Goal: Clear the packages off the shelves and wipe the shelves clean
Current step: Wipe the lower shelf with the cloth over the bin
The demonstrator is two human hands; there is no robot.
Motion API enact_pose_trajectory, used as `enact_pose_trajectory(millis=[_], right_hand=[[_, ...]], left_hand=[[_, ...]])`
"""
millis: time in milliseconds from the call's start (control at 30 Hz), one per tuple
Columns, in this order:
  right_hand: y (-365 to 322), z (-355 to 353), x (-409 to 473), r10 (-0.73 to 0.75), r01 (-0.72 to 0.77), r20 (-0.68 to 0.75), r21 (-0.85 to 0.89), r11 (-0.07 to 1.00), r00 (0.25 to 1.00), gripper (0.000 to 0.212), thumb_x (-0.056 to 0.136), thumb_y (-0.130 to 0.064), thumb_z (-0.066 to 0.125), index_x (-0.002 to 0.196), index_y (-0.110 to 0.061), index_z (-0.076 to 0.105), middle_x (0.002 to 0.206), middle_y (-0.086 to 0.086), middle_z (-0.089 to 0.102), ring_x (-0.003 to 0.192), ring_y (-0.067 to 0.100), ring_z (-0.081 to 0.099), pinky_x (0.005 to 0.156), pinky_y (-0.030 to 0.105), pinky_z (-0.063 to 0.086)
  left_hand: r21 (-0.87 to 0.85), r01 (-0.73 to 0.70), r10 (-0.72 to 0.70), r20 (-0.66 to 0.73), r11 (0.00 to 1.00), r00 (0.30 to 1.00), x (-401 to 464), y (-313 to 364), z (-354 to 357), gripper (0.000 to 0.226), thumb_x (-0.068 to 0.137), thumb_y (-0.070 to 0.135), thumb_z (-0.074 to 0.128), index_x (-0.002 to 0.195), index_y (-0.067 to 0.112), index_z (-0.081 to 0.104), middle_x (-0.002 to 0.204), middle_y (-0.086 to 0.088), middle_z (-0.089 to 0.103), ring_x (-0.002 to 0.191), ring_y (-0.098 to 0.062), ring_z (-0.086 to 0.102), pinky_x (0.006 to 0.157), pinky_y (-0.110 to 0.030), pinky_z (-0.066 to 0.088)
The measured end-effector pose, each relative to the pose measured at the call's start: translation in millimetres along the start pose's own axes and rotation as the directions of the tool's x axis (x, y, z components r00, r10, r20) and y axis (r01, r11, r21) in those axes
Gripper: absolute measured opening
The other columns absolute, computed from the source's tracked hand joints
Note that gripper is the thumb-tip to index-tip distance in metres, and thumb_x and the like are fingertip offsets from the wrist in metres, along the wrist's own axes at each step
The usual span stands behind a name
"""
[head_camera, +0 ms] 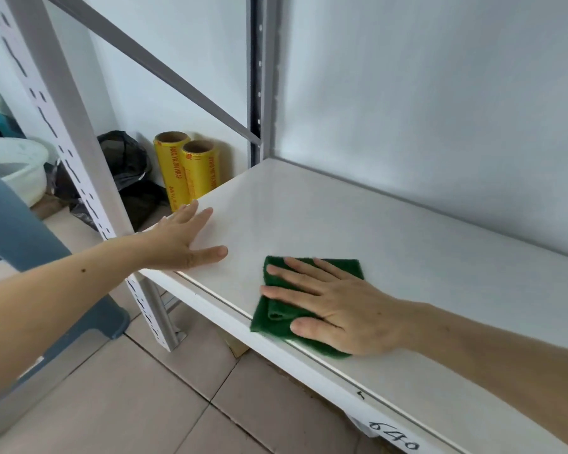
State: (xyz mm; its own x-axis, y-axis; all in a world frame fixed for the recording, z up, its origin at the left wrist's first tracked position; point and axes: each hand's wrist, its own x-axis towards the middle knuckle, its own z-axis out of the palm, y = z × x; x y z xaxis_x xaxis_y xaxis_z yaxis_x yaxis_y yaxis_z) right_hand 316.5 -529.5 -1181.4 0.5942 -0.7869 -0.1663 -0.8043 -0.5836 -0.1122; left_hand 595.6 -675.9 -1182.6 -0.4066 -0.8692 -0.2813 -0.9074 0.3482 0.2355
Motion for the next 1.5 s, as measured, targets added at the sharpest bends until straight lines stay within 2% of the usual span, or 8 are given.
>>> enact_pose_trajectory(millis=[133, 267, 467, 667, 967, 1233, 1367, 1500], right_hand=[[67, -10, -1, 0.273, -0.273, -0.014, -0.028, 0.962, 0.962, 0.072, 0.079, -0.081, -0.011, 0.147, -0.056, -0.006, 0.162, -0.018, -0.016, 0.151, 0.008, -0.013, 0.124, 0.037, -0.005], [131, -19, 60, 0.582, -0.579, -0.038, 0.074, 0.812, 0.812, 0.066, 0.096, -0.068, 0.009, 0.157, -0.041, 0.002, 0.166, -0.009, -0.009, 0.153, 0.015, -0.008, 0.124, 0.044, -0.001], [154, -39, 174, 0.700, -0.688, -0.067, 0.136, 0.713, 0.711, 0.069, 0.100, -0.061, 0.013, 0.159, -0.026, 0.006, 0.167, 0.001, -0.002, 0.153, 0.026, -0.001, 0.123, 0.050, 0.004], [163, -48, 244, 0.679, -0.667, -0.087, 0.132, 0.733, 0.729, 0.067, 0.100, -0.058, 0.012, 0.159, -0.028, 0.006, 0.167, -0.002, 0.001, 0.153, 0.024, 0.000, 0.122, 0.052, 0.005], [91, -43, 266, 0.309, -0.307, -0.096, 0.036, 0.951, 0.946, 0.057, 0.104, -0.054, 0.016, 0.158, -0.035, 0.010, 0.167, -0.007, 0.004, 0.153, 0.013, -0.001, 0.124, 0.044, 0.003], [-30, -23, 217, 0.089, -0.090, -0.056, -0.028, 0.996, 0.994, 0.058, 0.104, -0.055, 0.015, 0.158, -0.038, 0.000, 0.166, -0.009, -0.008, 0.153, 0.014, -0.009, 0.123, 0.045, -0.003], [-67, -14, 155, 0.051, -0.051, -0.019, -0.022, 0.998, 0.999, 0.056, 0.105, -0.053, 0.013, 0.157, -0.038, -0.002, 0.165, -0.012, -0.011, 0.152, 0.011, -0.013, 0.123, 0.041, -0.006], [-72, 1, 52, 0.149, -0.150, -0.019, -0.027, 0.988, 0.989, 0.054, 0.106, -0.050, 0.018, 0.156, -0.043, -0.003, 0.164, -0.014, -0.013, 0.150, 0.007, -0.016, 0.123, 0.036, -0.011]], left_hand=[[0.103, 0.021, -0.026, 0.047, 0.994, 0.999, -2, -9, 0, 0.151, 0.024, 0.109, 0.002, 0.155, 0.034, -0.011, 0.162, 0.000, -0.022, 0.149, -0.020, -0.020, 0.120, -0.052, -0.010], [0.128, 0.021, -0.027, 0.047, 0.992, 0.999, -1, -9, 4, 0.150, 0.025, 0.107, -0.004, 0.154, 0.033, -0.015, 0.161, -0.001, -0.026, 0.148, -0.019, -0.024, 0.119, -0.053, -0.013], [0.115, 0.028, -0.033, 0.035, 0.993, 0.999, -2, -6, 6, 0.138, 0.039, 0.105, 0.005, 0.154, 0.032, -0.015, 0.160, -0.002, -0.028, 0.147, -0.018, -0.027, 0.119, -0.050, -0.014], [0.095, 0.055, -0.058, 0.031, 0.994, 0.998, -6, -3, 5, 0.120, 0.056, 0.089, 0.021, 0.154, 0.031, -0.015, 0.160, -0.002, -0.029, 0.146, -0.016, -0.029, 0.119, -0.047, -0.017], [-0.031, 0.076, -0.078, -0.096, 0.997, 0.992, -11, -5, 8, 0.128, 0.063, 0.087, 0.040, 0.154, 0.019, -0.019, 0.161, 0.000, -0.026, 0.147, -0.014, -0.025, 0.120, -0.038, -0.015], [-0.255, -0.019, -0.056, -0.284, 0.967, 0.957, -81, -13, 13, 0.132, 0.060, 0.079, 0.052, 0.155, 0.016, -0.015, 0.163, 0.003, -0.017, 0.150, -0.013, -0.014, 0.122, -0.035, 0.002], [-0.218, -0.032, -0.033, -0.290, 0.975, 0.956, -108, -7, 0, 0.120, 0.069, 0.075, 0.048, 0.156, 0.018, -0.011, 0.164, 0.001, -0.013, 0.151, -0.018, -0.008, 0.122, -0.040, 0.005], [-0.062, -0.066, 0.050, -0.223, 0.996, 0.973, -113, 15, 0, 0.116, 0.067, 0.078, 0.037, 0.158, 0.018, -0.004, 0.164, -0.003, -0.010, 0.152, -0.022, -0.005, 0.123, -0.044, 0.006]])
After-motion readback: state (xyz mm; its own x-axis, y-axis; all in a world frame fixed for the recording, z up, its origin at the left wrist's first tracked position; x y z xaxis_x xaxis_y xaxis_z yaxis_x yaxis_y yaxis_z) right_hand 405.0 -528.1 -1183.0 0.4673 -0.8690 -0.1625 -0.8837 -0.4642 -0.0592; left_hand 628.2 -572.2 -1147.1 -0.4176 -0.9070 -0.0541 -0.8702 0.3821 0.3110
